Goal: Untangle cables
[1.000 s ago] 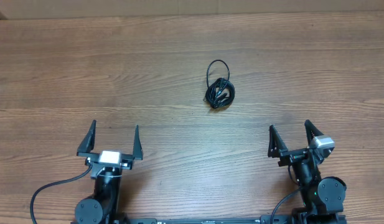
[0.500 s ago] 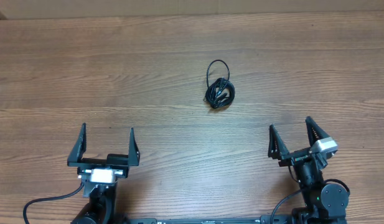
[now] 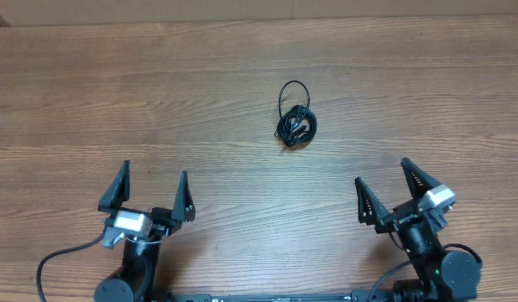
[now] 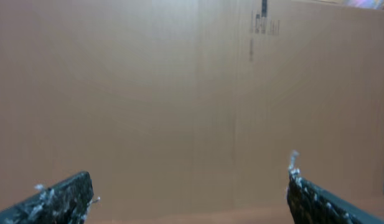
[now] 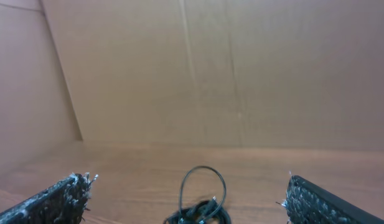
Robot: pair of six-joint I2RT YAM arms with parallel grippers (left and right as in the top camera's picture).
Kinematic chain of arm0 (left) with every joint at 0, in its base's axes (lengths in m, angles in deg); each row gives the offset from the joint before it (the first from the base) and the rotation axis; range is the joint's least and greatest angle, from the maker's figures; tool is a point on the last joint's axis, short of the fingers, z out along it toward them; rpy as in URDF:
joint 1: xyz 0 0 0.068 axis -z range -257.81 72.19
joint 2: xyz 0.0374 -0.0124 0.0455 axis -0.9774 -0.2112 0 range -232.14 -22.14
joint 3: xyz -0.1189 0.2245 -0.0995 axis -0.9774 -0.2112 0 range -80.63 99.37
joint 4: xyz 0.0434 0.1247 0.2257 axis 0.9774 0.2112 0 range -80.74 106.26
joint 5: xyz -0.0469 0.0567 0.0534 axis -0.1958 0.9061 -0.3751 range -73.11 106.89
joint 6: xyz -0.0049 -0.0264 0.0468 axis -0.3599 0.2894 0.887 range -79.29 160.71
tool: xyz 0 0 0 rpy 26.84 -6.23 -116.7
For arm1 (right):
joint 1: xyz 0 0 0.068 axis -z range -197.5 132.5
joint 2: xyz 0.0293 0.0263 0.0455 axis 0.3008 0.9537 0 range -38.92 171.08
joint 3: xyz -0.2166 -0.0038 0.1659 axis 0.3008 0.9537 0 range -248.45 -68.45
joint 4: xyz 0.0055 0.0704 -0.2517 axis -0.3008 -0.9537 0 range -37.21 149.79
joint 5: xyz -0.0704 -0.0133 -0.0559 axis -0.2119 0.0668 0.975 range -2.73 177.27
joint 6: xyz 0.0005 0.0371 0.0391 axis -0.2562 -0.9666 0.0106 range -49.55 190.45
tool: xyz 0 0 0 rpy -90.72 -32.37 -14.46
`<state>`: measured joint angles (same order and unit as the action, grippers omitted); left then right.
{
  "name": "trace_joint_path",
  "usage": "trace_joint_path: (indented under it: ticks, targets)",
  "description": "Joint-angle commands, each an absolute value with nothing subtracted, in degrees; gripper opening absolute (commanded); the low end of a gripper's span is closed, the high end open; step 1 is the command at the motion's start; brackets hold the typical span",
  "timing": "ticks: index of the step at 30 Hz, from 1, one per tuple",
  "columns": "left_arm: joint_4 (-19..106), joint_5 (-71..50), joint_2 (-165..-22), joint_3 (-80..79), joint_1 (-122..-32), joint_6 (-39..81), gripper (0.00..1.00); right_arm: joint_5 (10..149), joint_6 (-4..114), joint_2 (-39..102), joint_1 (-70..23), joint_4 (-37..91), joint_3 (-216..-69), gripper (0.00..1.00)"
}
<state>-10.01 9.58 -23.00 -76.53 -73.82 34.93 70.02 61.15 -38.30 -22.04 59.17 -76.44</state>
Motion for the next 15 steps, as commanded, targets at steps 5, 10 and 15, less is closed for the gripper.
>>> trace_joint_path:
  ticks: [5, 10, 15]
  targets:
    - [0.46, 8.12, -23.57, -64.84, -74.04, 32.99, 1.00, 69.58, 60.60, -36.81, -21.93, 57.47, -82.69, 1.00]
    - [2.54, 4.64, -27.81, -59.94, -74.04, 32.94, 0.99, 69.54, 60.45, -32.72, -21.93, 54.82, -86.78, 1.00]
    - [5.46, 1.26, -35.53, -54.30, -74.04, 32.83, 1.00, 69.54, 60.71, -25.64, -21.93, 50.95, -92.70, 1.00]
